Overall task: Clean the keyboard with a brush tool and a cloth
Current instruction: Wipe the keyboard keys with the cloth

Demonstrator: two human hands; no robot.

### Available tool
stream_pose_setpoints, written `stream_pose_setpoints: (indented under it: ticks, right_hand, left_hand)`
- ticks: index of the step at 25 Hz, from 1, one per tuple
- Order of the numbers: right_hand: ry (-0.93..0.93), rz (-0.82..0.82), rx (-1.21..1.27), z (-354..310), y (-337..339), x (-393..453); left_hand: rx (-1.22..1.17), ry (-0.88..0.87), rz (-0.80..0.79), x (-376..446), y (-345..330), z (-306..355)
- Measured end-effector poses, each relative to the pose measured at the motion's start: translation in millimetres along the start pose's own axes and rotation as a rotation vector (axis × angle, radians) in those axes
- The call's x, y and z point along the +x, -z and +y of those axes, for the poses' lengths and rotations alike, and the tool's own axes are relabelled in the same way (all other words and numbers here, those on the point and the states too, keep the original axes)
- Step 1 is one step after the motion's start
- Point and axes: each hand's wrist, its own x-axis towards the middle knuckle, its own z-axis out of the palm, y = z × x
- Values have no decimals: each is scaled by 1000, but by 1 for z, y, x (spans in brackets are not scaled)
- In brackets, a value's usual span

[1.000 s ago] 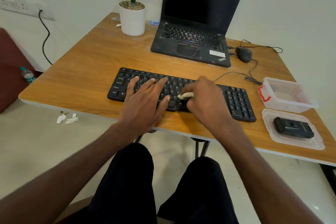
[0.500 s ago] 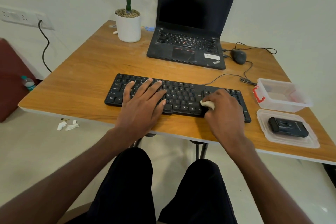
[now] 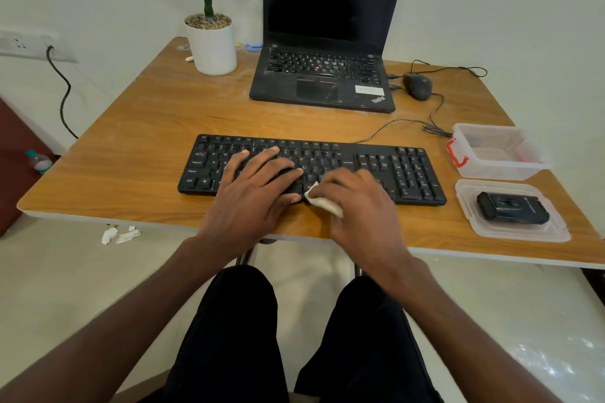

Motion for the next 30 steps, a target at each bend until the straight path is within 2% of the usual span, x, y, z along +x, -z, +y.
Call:
stream_pose_setpoints:
  ticks: [2, 5, 7, 9, 11, 13, 16, 18, 23, 27, 30]
  right_hand:
    - [-17, 32, 31, 5, -5, -6]
    - [-237, 159, 30, 22, 1, -13]
    - [-320, 232, 14, 29, 2, -16]
    - [-246, 257, 20, 29, 0, -15]
    - [-67, 186, 39, 27, -6, -15]
    - [-21, 156, 32, 27, -8, -15]
    - [-307, 294, 37, 43, -3, -14]
    - [-396, 340, 5, 52, 1, -13]
    - [-180, 224, 17, 42, -7, -16]
    - [-332, 359, -26, 59, 0, -15]
    - [-140, 286, -10, 51, -7, -15]
  left_hand:
    - [7, 5, -1, 0, 1, 0]
    - [4, 17, -14, 0, 0, 1]
    - [4, 16, -22, 0, 0, -1]
    - [19, 19, -22, 0, 2, 0]
    - [11, 45, -10, 1, 4, 8]
    - [-56, 89, -2, 2, 2, 21]
    - [-73, 84, -24, 1, -8, 27]
    - [-56, 61, -27, 0, -12, 23]
    - [-74, 64, -21, 0, -11, 23]
    - [-75, 85, -14, 0, -9, 22]
    - [-67, 83, -12, 0, -9, 23]
